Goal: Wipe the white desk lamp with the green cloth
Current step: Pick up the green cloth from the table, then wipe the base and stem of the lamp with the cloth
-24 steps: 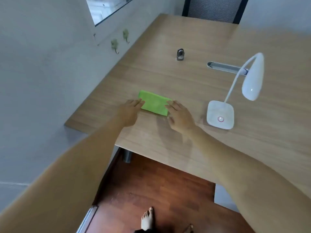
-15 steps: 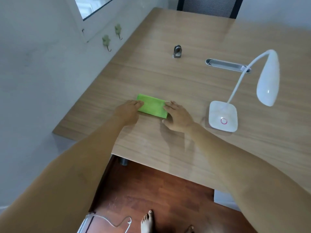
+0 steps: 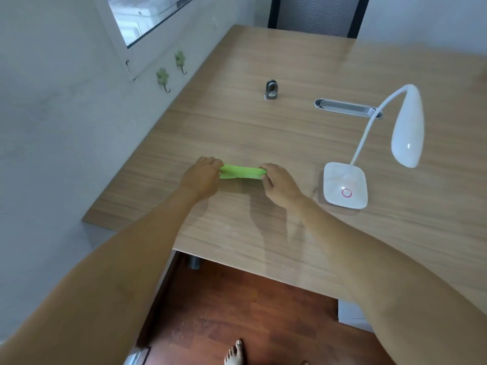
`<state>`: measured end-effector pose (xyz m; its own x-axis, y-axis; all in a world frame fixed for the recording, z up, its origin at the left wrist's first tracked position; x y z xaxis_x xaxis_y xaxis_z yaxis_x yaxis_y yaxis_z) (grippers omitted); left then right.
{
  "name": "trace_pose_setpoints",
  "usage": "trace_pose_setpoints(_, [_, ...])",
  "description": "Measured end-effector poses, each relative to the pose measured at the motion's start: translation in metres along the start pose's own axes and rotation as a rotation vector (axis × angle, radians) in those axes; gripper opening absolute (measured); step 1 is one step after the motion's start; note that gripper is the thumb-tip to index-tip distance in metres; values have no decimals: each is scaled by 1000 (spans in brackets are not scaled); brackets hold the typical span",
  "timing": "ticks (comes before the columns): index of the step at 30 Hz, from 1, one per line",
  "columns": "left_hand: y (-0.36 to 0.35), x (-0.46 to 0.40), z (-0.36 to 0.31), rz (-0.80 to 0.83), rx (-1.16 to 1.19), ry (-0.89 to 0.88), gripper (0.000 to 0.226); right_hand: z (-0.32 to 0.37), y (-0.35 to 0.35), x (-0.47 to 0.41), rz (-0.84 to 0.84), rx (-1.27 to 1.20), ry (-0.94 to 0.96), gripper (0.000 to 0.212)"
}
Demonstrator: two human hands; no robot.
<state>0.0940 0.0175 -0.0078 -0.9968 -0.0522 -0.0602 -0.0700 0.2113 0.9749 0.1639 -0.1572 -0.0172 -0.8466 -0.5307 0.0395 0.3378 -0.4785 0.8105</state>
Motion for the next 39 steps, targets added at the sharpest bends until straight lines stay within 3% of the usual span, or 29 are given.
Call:
trace_pose_setpoints(7, [26,10,-36,329,235,143,43,-1,34,31,-63,-462,-320,27])
trace_pose_setpoints(8, [28,13,-45,362,296,154,36,-5,39,37,-89,-534,-365,25])
trace_pose_setpoints(10, [24,17,-60,399,468,218,15,-17,49,51,-163,-656,-471,18])
trace_pose_setpoints(12, [14,21,-73,435,713,328,18,-34,56,67,-211,-772,-601,19])
trace_pose_setpoints(16, [-1,27,-118,516,1025,439,19,-66,63,109,-126,-1248,-866,31])
trace_pose_setpoints(20, [-18,24,-165,601,1189,452,18,-101,72,142,-200,-1622,-837,57])
trace_pose_setpoints(23, [-28,22,-199,660,1247,411,17,-119,79,159,-273,-1773,-764,45])
trace_pose_setpoints(25, [-35,19,-218,680,1270,398,14,-125,85,169,-272,-1794,-713,26])
trace_pose_setpoints(29, [-50,15,-240,711,1282,417,19,-126,86,179,-198,-1815,-667,14])
trace_pose_setpoints(33, [-57,16,-255,784,1249,394,20,-134,88,179,-166,-1664,-687,32])
trace_pose_setpoints(36, [-58,12,-255,800,1062,341,18,-144,101,178,-214,-1466,-717,37])
trace_pose_setpoints(39, [-54,-7,-237,628,649,204,21,-169,128,171,-401,-1094,-736,25])
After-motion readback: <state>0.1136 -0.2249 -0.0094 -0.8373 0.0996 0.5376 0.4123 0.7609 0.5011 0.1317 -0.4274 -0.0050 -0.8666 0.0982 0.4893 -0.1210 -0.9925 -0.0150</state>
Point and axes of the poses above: each hand's wrist, its own x-axis away from the middle knuckle, its own y-axis out of the back of the hand, z = x × y, the point moved 5 cm from there along -x, towards the middle knuckle, and after that the axes turned 8 degrees about -y, right-handed, at the moved point
